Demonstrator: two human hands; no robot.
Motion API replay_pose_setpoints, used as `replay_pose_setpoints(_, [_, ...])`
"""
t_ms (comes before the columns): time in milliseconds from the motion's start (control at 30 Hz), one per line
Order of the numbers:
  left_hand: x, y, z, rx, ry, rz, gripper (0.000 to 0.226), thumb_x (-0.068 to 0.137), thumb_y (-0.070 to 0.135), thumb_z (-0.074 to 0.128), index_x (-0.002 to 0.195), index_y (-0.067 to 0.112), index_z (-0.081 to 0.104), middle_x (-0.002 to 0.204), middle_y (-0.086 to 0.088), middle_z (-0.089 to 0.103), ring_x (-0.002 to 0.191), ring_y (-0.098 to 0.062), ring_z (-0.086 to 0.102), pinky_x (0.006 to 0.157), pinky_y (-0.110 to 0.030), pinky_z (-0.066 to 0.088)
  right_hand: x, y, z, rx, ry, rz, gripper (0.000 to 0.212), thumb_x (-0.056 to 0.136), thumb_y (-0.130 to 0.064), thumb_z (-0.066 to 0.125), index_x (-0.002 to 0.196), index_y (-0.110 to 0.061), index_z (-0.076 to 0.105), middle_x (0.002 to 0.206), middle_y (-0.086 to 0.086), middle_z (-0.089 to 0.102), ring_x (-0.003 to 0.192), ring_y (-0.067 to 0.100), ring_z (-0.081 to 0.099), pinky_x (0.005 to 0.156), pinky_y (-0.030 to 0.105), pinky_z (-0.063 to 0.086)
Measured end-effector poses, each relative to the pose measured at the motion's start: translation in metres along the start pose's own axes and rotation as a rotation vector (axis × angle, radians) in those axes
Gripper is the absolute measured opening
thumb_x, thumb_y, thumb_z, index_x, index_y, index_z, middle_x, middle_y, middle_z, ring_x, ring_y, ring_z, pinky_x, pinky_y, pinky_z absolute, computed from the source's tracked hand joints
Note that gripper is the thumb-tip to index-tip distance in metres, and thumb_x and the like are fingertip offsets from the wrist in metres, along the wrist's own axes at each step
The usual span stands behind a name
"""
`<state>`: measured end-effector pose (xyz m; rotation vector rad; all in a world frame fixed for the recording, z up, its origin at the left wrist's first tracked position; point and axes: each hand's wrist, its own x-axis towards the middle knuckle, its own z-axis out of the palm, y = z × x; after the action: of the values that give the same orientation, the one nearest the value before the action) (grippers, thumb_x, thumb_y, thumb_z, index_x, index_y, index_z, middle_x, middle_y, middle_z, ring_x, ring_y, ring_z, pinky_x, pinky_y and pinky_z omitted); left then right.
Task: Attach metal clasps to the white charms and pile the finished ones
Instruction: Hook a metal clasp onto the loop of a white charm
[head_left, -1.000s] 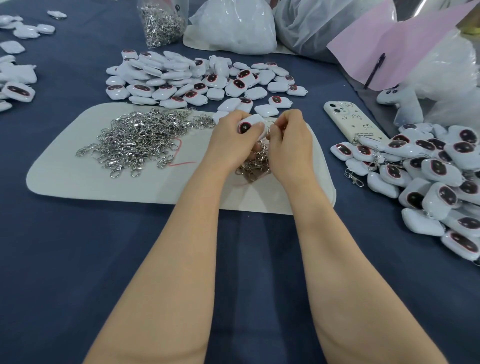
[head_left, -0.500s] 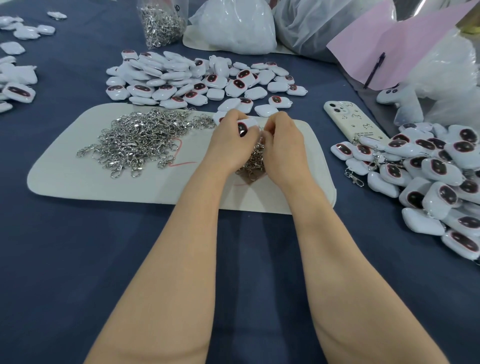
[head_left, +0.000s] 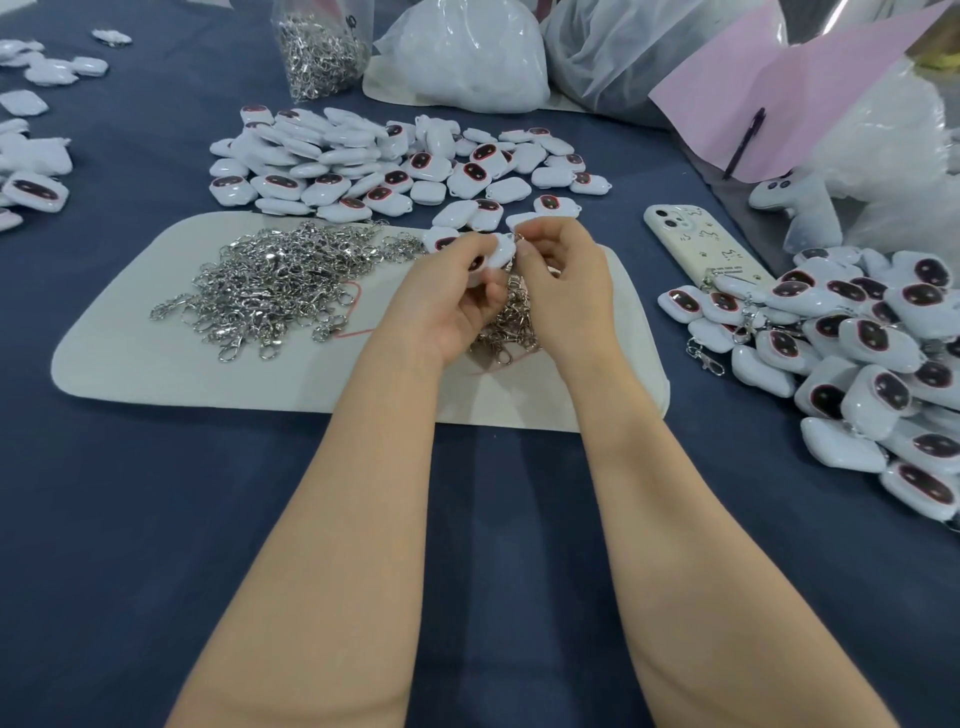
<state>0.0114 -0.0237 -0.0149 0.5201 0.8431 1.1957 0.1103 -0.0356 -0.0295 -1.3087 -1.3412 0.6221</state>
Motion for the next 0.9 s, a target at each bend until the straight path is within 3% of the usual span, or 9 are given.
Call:
replay_pose_setpoints(133, [-0.004, 0.002, -0.001, -0.117, -0.03, -0.106, 0.01, 0.092, 0.004, 0.054, 0.082, 0.003, 0.051, 0.058, -0.003, 0.048, 0.036, -0.004, 0.046, 0.037, -0.011, 0.041, 0.001, -0.002, 0.002, 0.074, 0.099, 0.028, 0.013, 0.094, -0.011, 0.052, 0.095, -0.021, 0.06, 0.085, -0.016, 0.061, 0.08, -0.002, 0.057, 0.075, 0.012, 0.045])
replay_pose_setpoints(233, [-0.004, 0.001, -0.001, -0.036, -0.004, -0.094, 0.017, 0.092, 0.006, 0.056, 0.076, 0.007, 0.05, 0.046, 0.001, 0.048, 0.036, -0.003, 0.046, 0.037, -0.011, 0.041, 0.0, -0.001, 0.003, 0.041, 0.165, 0.027, 0.01, 0.095, -0.013, 0.052, 0.093, -0.02, 0.059, 0.079, -0.017, 0.059, 0.071, -0.008, 0.055, 0.068, 0.005, 0.041])
replay_pose_setpoints(300, [-0.004, 0.0, 0.0, 0.054, 0.019, -0.037, 0.016, 0.092, 0.008, 0.056, 0.078, 0.01, 0.051, 0.047, 0.003, 0.046, 0.036, -0.002, 0.045, 0.036, -0.011, 0.04, 0.0, 0.0, 0.003, -0.055, 0.177, -0.016, 0.01, 0.095, -0.013, 0.05, 0.093, -0.017, 0.059, 0.078, -0.016, 0.058, 0.071, -0.001, 0.054, 0.065, 0.007, 0.039])
replay_pose_setpoints(400, [-0.004, -0.003, 0.002, 0.31, 0.066, 0.144, 0.007, 0.092, 0.01, 0.056, 0.086, 0.014, 0.056, 0.067, -0.001, 0.051, 0.041, -0.004, 0.046, 0.04, -0.016, 0.04, 0.001, 0.004, 0.001, -0.251, 0.167, -0.128, 0.014, 0.095, -0.01, 0.047, 0.095, -0.007, 0.06, 0.083, -0.005, 0.058, 0.08, 0.015, 0.052, 0.067, 0.018, 0.033])
replay_pose_setpoints(533, [-0.003, -0.004, 0.001, 0.789, 0.143, 0.52, 0.01, 0.089, 0.015, 0.059, 0.097, 0.022, 0.057, 0.08, 0.005, 0.057, 0.069, -0.013, 0.052, 0.071, -0.031, 0.047, 0.001, 0.008, 0.0, -0.432, 0.119, -0.224, 0.015, 0.095, -0.008, 0.045, 0.09, -0.005, 0.059, 0.088, 0.007, 0.061, 0.082, 0.023, 0.046, 0.067, 0.022, 0.024])
replay_pose_setpoints(667, [-0.005, -0.005, -0.003, 0.985, 0.179, 0.731, 0.014, 0.088, 0.017, 0.058, 0.097, 0.027, 0.052, 0.072, 0.017, 0.051, 0.065, 0.005, 0.049, 0.062, -0.009, 0.036, 0.002, 0.007, 0.001, -0.434, 0.026, -0.227, 0.015, 0.093, -0.004, 0.045, 0.091, -0.003, 0.06, 0.089, 0.011, 0.063, 0.085, 0.027, 0.051, 0.069, 0.027, 0.031])
replay_pose_setpoints(767, [-0.002, -0.007, -0.002, 0.935, 0.213, 0.715, 0.013, 0.089, 0.018, 0.057, 0.101, 0.023, 0.055, 0.078, 0.018, 0.052, 0.068, 0.012, 0.05, 0.065, -0.001, 0.035, -0.001, 0.006, 0.003, -0.386, -0.034, -0.144, 0.017, 0.092, -0.005, 0.047, 0.102, -0.006, 0.06, 0.1, 0.008, 0.064, 0.096, 0.026, 0.054, 0.082, 0.03, 0.04])
replay_pose_setpoints(833, [0.003, -0.008, 0.001, 0.757, 0.195, 0.577, 0.011, 0.089, 0.019, 0.058, 0.1, 0.02, 0.055, 0.083, 0.009, 0.057, 0.069, -0.003, 0.055, 0.071, -0.016, 0.046, -0.001, 0.005, 0.004, -0.337, -0.028, -0.078, 0.018, 0.092, -0.007, 0.049, 0.105, -0.007, 0.061, 0.104, 0.005, 0.065, 0.101, 0.022, 0.055, 0.085, 0.026, 0.04])
replay_pose_setpoints(900, [0.003, -0.008, 0.003, 0.507, 0.163, 0.375, 0.006, 0.091, 0.016, 0.057, 0.096, 0.014, 0.057, 0.074, -0.002, 0.056, 0.052, -0.007, 0.053, 0.054, -0.021, 0.048, -0.001, 0.004, 0.003, -0.225, 0.009, -0.011, 0.016, 0.093, -0.011, 0.05, 0.104, -0.011, 0.062, 0.101, -0.002, 0.065, 0.099, 0.014, 0.057, 0.086, 0.02, 0.041])
